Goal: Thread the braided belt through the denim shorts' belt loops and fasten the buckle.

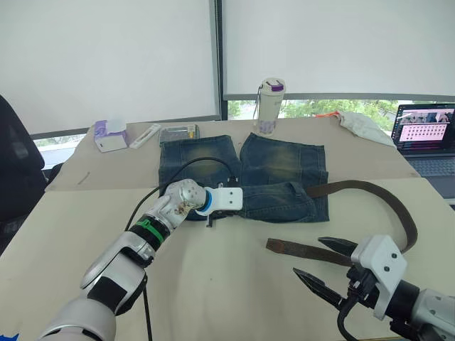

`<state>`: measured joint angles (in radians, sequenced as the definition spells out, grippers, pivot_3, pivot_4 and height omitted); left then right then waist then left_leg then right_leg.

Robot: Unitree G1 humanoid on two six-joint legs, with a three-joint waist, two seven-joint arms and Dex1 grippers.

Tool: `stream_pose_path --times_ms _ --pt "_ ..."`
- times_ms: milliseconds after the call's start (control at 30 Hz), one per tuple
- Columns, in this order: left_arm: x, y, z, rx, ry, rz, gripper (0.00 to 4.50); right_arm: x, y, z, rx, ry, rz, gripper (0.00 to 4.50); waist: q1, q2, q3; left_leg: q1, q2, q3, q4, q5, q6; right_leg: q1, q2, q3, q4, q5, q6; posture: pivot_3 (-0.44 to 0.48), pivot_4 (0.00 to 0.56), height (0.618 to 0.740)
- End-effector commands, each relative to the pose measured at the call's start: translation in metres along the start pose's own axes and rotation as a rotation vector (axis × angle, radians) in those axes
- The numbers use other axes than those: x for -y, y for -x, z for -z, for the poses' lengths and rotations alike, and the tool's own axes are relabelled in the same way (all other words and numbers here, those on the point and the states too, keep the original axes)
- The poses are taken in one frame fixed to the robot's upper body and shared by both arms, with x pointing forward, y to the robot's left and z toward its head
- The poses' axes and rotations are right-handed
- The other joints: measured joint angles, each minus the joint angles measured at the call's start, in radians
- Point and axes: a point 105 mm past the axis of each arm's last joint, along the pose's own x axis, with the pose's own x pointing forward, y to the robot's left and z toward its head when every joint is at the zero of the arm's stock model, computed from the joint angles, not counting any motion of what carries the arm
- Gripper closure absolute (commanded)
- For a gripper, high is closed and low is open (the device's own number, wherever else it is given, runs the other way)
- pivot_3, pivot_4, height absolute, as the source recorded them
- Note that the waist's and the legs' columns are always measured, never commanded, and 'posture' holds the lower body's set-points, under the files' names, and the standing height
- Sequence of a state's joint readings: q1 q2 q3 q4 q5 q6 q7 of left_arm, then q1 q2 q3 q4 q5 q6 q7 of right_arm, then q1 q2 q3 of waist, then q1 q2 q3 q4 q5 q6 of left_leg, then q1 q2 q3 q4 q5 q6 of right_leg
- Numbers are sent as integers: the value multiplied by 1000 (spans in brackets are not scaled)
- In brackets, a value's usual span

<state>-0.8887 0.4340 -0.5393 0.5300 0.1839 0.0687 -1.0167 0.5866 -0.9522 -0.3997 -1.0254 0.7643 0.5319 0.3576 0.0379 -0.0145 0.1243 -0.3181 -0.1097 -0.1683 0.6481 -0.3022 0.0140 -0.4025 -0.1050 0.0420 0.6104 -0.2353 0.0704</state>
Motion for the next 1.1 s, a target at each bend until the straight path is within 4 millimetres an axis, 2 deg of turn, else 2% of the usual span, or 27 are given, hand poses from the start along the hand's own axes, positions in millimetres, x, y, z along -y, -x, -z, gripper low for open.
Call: stream_pose_path --times_ms 33,200,333,433,467,533,667,800,867,967,1000,1100 --pt "34 12 -4 59 55 161 4423 -1 1 5 -67 36 -1 0 -15 1 -1 0 1 1 0 0 -1 -1 1 0 0 2 -3 0 150 740" --pt "50 20 -13 91 36 149 4423 23 -7 31 -259 58 -31 0 -23 2 -1 0 1 1 2 0 0 0 1 0 0 3 -5 0 150 740" --pt "47 21 -12 98 25 63 4423 39 -22 39 -338 21 -106 0 -19 2 -1 0 2 2 3 -3 5 1 1 0 -1 3 -5 0 150 740" --pt "40 29 -20 154 76 12 4423 50 -33 47 -405 12 -133 0 -13 2 -1 -1 2 2 2 -1 2 -1 1 -1 -1 3 -6 0 150 740" --pt "40 33 -24 183 110 13 3381 52 -36 49 -421 6 -153 0 -13 2 -1 -2 2 2 2 0 0 -1 1 -1 -1 3 -6 0 150 740" --pt "38 42 -31 225 143 -9 2762 51 -38 52 -455 11 -199 0 -13 3 -1 -3 2 2 3 0 0 -2 1 -1 -1 3 -6 0 150 740" --pt "38 67 -39 317 275 -58 1395 54 -46 51 -463 30 -238 1214 -16 4 -2 -3 2 2 3 0 0 -2 1 -1 -1 3 -6 0 150 740" --pt "48 83 -34 349 384 -80 1383 54 -50 55 -476 60 -260 2589 -24 6 -3 -2 3 1 2 0 0 -3 1 -1 0 3 -6 0 150 740" --pt "51 89 -39 431 416 -101 1383 52 -51 56 -477 79 -276 3233 -24 7 -4 -2 3 1 2 0 0 -3 1 -1 0 3 -6 0 150 740" --pt "62 90 -38 443 471 -50 1383 48 -51 54 -471 96 -292 4337 -18 8 -5 -2 3 1 2 0 0 -3 0 -1 0 3 -6 0 150 740" --pt "66 89 -39 449 486 -29 1383 47 -51 52 -465 100 -293 4459 -17 9 -5 -2 2 1 2 0 0 -3 0 -1 -1 4 -6 0 150 740" --pt "72 89 -46 488 524 12 1383 42 -48 52 -466 126 -310 4459 -13 9 -5 -2 2 1 2 0 0 -3 0 -1 -1 4 -6 0 150 740"
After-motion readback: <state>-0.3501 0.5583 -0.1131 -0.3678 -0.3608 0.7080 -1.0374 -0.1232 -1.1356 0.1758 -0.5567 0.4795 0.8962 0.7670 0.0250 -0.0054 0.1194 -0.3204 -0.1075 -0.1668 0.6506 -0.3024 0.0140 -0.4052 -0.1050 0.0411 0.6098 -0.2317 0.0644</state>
